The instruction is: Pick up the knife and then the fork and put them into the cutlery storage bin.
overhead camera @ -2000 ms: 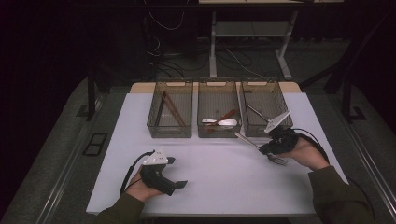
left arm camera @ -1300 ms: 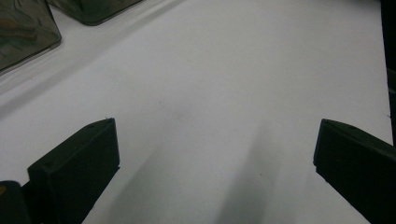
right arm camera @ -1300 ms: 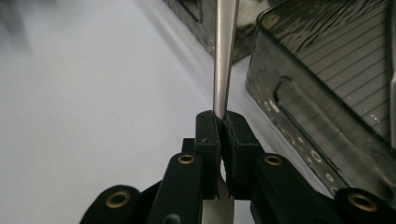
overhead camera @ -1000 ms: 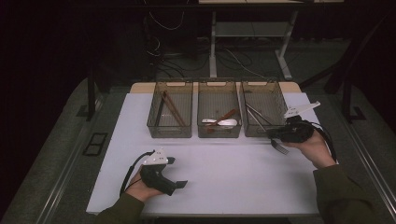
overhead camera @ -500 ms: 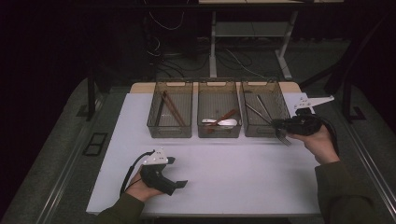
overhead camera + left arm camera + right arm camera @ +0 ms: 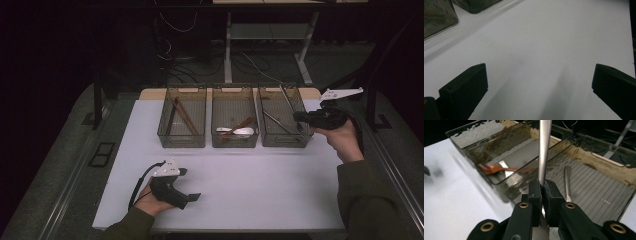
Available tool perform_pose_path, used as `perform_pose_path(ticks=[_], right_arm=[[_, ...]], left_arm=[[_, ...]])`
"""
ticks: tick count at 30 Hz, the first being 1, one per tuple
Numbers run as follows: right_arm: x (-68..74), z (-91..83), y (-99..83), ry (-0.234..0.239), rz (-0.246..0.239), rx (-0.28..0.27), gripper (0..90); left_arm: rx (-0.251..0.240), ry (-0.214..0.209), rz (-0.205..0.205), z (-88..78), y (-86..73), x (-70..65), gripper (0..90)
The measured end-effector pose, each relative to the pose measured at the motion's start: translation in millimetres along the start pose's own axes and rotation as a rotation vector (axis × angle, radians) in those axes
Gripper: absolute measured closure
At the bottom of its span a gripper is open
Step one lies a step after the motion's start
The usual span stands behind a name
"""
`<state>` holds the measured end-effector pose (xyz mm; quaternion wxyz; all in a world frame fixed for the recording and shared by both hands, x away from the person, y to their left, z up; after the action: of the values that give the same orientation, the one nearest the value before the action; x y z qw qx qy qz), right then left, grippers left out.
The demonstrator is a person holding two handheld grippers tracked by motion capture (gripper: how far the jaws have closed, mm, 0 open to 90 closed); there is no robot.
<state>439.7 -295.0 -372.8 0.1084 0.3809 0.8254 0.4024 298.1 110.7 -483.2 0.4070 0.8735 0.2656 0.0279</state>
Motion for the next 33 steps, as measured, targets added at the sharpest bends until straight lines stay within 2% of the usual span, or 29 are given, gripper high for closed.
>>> perform_pose_path(ticks=[10,18,24,33], right_arm=[[-20.9,11.1,20.4,-0.039,0.019,0.003,84.4],[-33.0,26.6,32.3,-0.067,0.017,0.032,84.4],[-38.7,47.3,28.1,-0.083,0.018,0.101,84.4],[-47.7,75.9,6.5,-0.099,0.010,0.256,84.3]], left_arm=[[0.000,0.000,0.002,-0.3,0.1,0.1,0.0],[0.000,-0.001,0.004,-0.5,0.1,0.2,0.0],[0.000,-0.003,0.004,-0.3,-0.1,-0.2,0.0],[-0.001,-0.004,0.002,-0.6,-0.6,0.1,0.0]])
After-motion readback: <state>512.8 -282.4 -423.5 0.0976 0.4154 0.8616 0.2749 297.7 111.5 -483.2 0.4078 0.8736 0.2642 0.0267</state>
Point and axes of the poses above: each handheld gripper's, and its own axes: z roughly forward along the jaws, y roughly out of its top, x roughly to its left, the point moved 6 cm from there along z, roughly forward along the jaws, and after that the axes turned 7 degrees about x, right-handed, at the moved point
